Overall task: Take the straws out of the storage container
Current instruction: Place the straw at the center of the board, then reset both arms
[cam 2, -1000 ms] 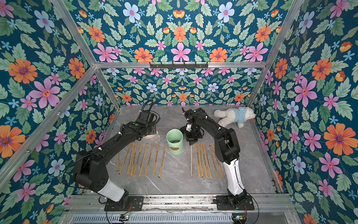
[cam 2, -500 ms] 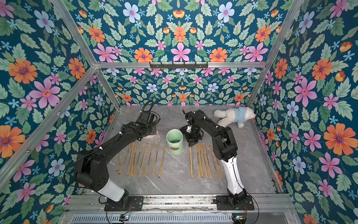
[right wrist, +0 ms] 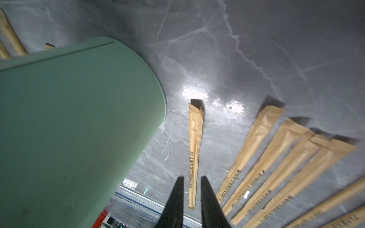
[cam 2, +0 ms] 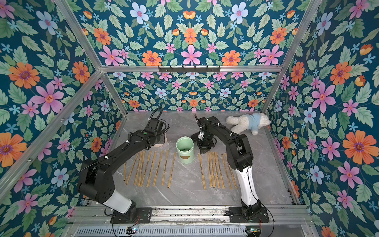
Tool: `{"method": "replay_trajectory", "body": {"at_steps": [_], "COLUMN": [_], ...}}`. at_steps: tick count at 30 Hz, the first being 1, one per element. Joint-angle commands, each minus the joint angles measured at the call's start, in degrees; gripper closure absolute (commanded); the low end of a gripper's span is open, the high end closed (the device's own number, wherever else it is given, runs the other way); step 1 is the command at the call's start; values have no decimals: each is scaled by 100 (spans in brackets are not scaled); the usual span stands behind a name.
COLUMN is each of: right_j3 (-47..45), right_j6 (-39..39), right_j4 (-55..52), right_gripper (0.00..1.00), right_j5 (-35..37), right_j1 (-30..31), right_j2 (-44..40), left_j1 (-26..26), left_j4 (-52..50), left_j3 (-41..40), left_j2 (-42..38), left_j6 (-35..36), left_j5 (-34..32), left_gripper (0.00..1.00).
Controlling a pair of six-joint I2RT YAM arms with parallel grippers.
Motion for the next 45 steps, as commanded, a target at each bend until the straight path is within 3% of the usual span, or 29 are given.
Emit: {"method": "replay_trajectory", "body": {"at_steps": [1, 3, 4, 5, 8, 15, 20, 23, 26, 31, 38, 45], "right_j3": [-164, -376, -503, -654, -1069, -2304, -3789, -4840, -5913, -7084, -7812, -8299], "right_j6": [73, 75, 87, 103, 126, 144, 150, -146, -485, -561, -589, -677], "right_j4": [221, 424, 550, 664, 952, 1905, 3344, 4504, 5664, 6913, 7849, 9011], "right_gripper": [78, 72, 67, 56, 1, 1, 1, 1, 1, 1, 1, 1], "right_j5": [354, 516, 590, 668, 904, 1648, 2111, 2381, 2908, 3582, 3822, 3862], "right_j1": [-11, -11, -11, -16, -21, -107, -507, -678, -727, -977, -1375, -1692], "right_j2": [-510, -914, -1168, -1426, -2135, -3873, -5183, -5882, -6416, -6769, -6470, -6018], "left_j1": [3, 12, 25, 46, 160, 703, 1324, 1421, 1509, 1646, 1729, 1892], "left_j4": [251, 366, 418, 487, 686, 2110, 4243, 5707, 6815, 7740, 9094, 10057], "left_j3": [-27, -58, -64, -92, -195, -1520, -3280, -4212, -4845, -5083, -5246, -5426], "left_j2": [-221, -417, -529, -642, -913, -1846, -2786, -2911, -2604, -1654, -618, -77], "left_j6": [239, 311, 343, 376, 483, 1006, 1320, 1831, 2051, 2012, 2055, 2071], "left_j5": [-439, -648, -753, -872, -1059, -1262, -927, -891, -849, -779, -681, -506], "left_gripper": [54, 40, 24, 1, 1, 1, 1, 1, 1, 1, 1, 0]}}
